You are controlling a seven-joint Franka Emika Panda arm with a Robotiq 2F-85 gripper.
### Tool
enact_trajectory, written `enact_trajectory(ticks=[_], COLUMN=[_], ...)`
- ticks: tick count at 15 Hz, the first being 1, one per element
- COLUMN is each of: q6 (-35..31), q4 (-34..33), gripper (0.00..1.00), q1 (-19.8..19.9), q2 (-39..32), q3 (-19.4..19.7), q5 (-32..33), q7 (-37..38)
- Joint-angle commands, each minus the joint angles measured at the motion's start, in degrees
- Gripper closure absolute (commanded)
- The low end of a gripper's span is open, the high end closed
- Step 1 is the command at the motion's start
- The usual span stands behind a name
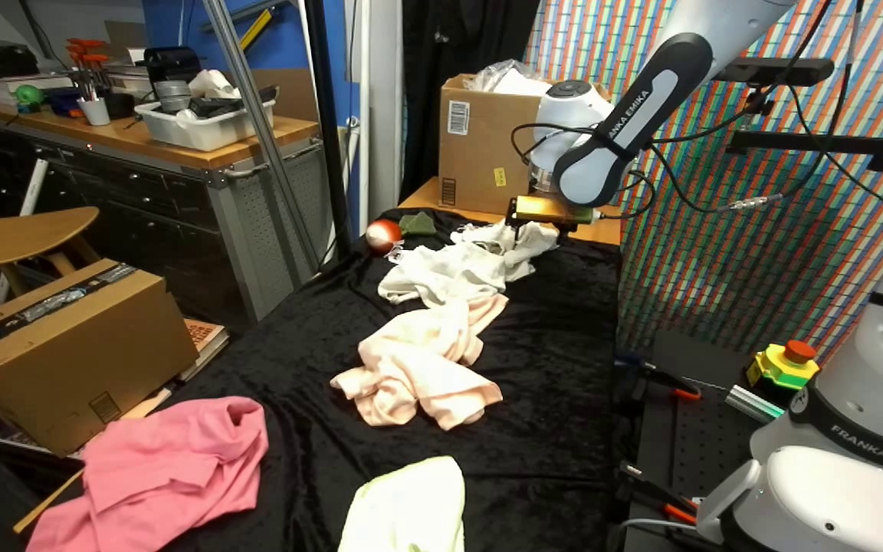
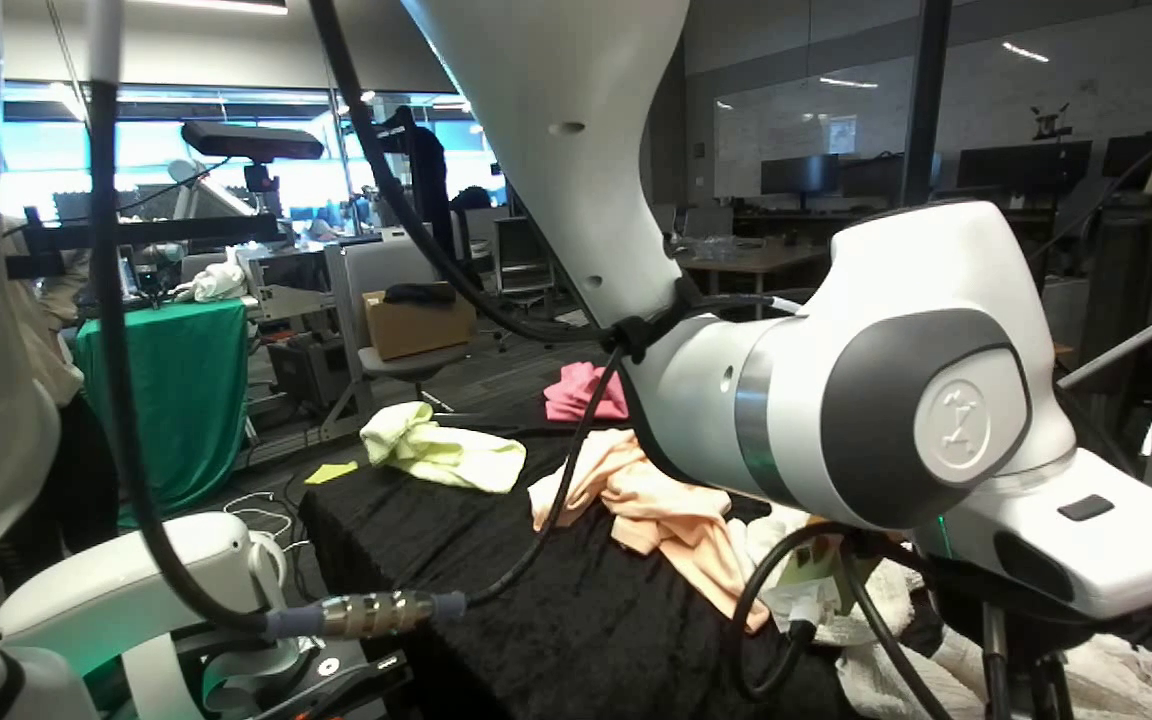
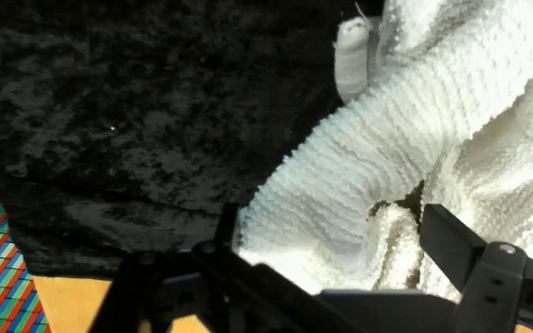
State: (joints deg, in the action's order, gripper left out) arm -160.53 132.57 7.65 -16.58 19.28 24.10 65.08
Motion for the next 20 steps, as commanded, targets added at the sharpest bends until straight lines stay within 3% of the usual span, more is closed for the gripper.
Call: enact_trajectory(ticks=[1, 5, 6, 8, 15, 18, 20], q6=[-3.9, -5.1, -5.3, -5.5, -5.5, -5.1, -5.3], q4=[-2.6, -4.0, -4.3, -4.6, -5.4, -5.7, -6.3], gripper=[0.00, 0.00, 0.23, 0.34, 0.88, 0.93, 0.90], q1=[-1.7, -3.2, -3.5, -4.6, -8.5, -11.3, -13.4], q2=[-3.9, -6.9, -7.4, -7.8, -7.3, -6.4, -6.1], q3=[2.2, 3.7, 4.1, 5.1, 8.6, 10.9, 12.3], q5=[-2.8, -6.1, -6.7, -7.8, -7.8, -6.3, -5.2], q7=[-0.2, -0.2, -0.3, -0.5, 0.0, 0.6, 1.0])
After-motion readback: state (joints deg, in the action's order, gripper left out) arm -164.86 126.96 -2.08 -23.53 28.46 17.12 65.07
